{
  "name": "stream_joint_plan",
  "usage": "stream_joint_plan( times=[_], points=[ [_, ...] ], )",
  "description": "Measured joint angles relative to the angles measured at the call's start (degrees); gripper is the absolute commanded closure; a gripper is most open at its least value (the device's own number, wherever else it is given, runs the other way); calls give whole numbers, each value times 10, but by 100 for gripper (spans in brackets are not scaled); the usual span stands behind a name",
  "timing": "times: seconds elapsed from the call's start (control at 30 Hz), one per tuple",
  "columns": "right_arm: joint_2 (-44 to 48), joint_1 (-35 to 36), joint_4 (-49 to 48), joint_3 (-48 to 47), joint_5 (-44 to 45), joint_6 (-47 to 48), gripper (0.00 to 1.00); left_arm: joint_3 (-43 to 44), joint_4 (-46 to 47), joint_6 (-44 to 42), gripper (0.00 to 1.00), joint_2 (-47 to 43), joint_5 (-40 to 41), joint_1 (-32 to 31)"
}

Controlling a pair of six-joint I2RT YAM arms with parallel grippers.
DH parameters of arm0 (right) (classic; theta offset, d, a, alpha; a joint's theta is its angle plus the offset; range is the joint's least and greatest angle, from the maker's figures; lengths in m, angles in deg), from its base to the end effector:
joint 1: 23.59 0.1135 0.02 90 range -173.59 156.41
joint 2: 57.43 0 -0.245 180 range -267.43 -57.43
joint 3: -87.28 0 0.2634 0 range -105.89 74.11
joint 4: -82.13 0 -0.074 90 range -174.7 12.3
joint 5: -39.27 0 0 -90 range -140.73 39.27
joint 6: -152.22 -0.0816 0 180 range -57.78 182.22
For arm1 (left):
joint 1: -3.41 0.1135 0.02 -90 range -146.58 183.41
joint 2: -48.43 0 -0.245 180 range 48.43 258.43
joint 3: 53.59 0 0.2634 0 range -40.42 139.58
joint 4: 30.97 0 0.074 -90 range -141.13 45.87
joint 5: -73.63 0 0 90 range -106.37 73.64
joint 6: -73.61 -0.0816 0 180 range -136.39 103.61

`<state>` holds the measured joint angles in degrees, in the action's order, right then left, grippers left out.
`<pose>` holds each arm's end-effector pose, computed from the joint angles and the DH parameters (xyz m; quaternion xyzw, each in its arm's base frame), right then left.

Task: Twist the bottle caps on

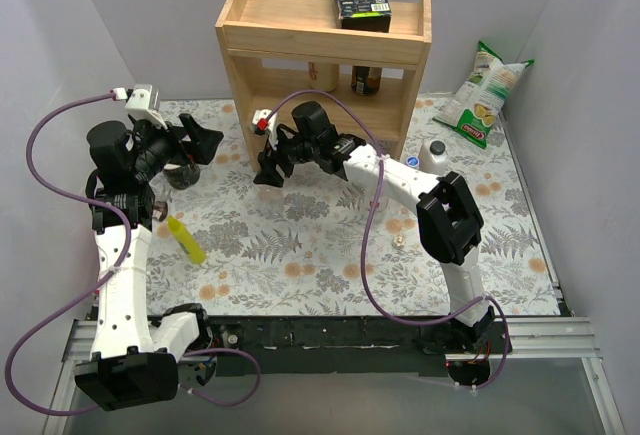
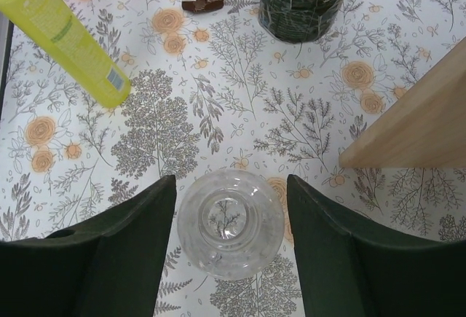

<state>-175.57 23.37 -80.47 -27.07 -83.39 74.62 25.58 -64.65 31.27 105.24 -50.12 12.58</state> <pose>0.3305 0.4185 0.2605 -0.5301 0.6092 0.3826 0.4489 0.2724 -0.0020 0.3909 -0.1903 0.7385 -0.4119 0.4987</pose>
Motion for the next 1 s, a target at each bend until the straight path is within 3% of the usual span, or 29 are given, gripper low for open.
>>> stream_joint_plan(
  times=[0.23,0.47,0.87,1.0],
  points=[
    [-4,0,-1,9,9,3,35,-3,0,0,2,0,-7,0],
    [-5,0,-1,9,14,17,66,-10,2,0,2,1,-17,0],
    [-5,0,-2,20,13,36,52,-19,13,-3,2,21,-49,0],
    [-5,0,-4,24,16,43,62,-24,17,-4,2,21,-54,0]
  ],
)
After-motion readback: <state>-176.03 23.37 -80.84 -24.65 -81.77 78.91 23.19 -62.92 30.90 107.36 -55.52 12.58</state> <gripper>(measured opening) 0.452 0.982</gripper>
